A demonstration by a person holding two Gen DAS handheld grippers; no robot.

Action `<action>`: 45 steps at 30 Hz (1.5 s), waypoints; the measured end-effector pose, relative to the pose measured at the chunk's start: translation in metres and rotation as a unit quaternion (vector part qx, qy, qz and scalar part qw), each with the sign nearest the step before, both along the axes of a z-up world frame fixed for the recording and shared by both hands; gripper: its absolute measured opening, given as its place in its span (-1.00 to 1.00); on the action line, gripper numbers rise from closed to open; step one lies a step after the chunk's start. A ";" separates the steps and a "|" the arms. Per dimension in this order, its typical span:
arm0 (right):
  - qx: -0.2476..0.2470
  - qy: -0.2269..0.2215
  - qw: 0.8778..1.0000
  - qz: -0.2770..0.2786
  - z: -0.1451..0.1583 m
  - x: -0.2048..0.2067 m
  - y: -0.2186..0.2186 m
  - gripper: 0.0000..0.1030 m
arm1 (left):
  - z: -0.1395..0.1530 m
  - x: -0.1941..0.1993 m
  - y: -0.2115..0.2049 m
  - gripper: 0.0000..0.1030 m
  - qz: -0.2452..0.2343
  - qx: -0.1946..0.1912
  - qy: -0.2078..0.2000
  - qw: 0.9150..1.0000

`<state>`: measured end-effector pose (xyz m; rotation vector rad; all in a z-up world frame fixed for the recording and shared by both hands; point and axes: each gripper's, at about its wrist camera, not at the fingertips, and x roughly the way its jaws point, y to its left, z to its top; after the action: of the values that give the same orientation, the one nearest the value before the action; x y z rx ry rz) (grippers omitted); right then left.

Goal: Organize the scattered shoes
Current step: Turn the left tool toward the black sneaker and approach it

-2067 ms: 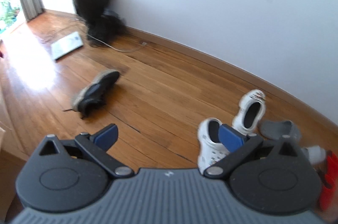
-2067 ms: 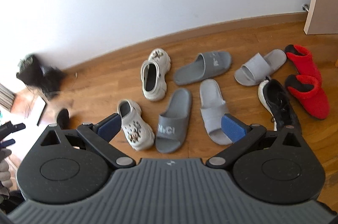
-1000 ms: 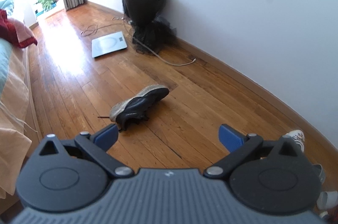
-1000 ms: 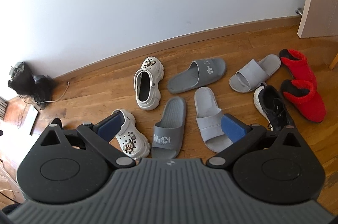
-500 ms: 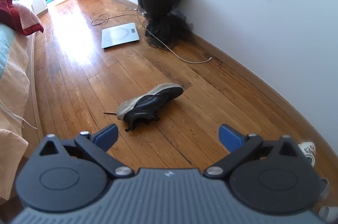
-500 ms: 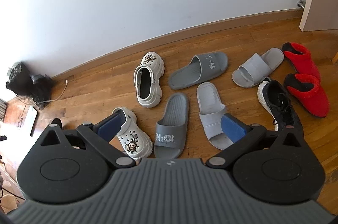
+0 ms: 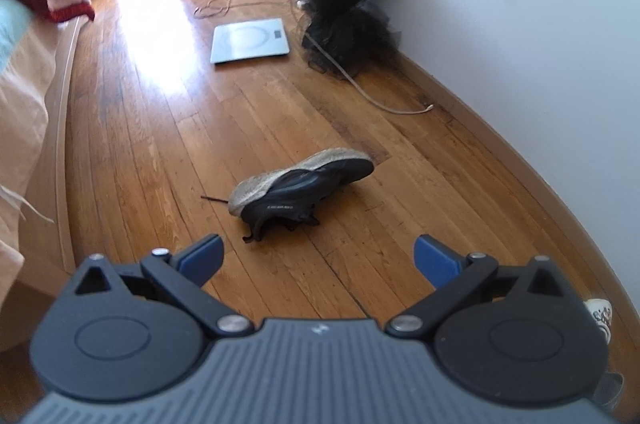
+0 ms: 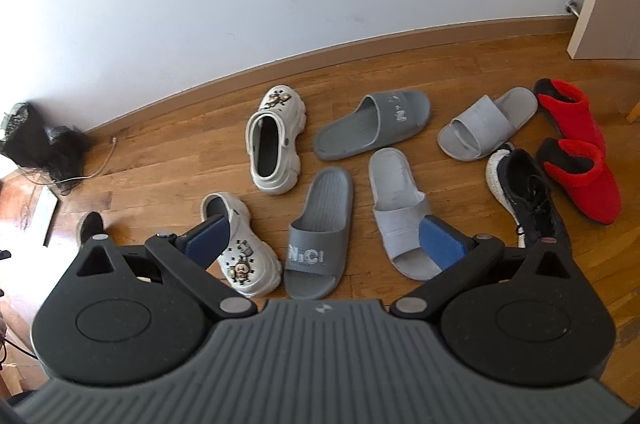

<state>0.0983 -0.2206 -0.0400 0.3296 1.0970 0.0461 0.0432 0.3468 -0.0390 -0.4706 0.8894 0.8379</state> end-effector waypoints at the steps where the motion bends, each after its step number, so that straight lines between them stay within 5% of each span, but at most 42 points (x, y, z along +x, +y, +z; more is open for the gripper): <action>1: -0.001 0.002 1.000 -0.001 -0.001 0.001 0.000 0.97 | -0.006 0.000 0.003 0.99 0.004 -0.005 0.004 1.000; 23: 0.007 0.044 0.998 0.042 -0.020 0.023 0.037 0.97 | -0.044 0.015 0.043 0.99 0.024 -0.016 0.005 1.000; 45: -0.020 0.093 0.993 0.073 -0.050 0.052 0.064 0.97 | -0.137 0.027 0.099 0.98 0.102 -0.066 -0.022 0.992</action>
<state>0.1507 -0.1568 -0.0901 0.2208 1.3046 0.1257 0.0706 0.4463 -0.1757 -0.7017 0.8688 0.9556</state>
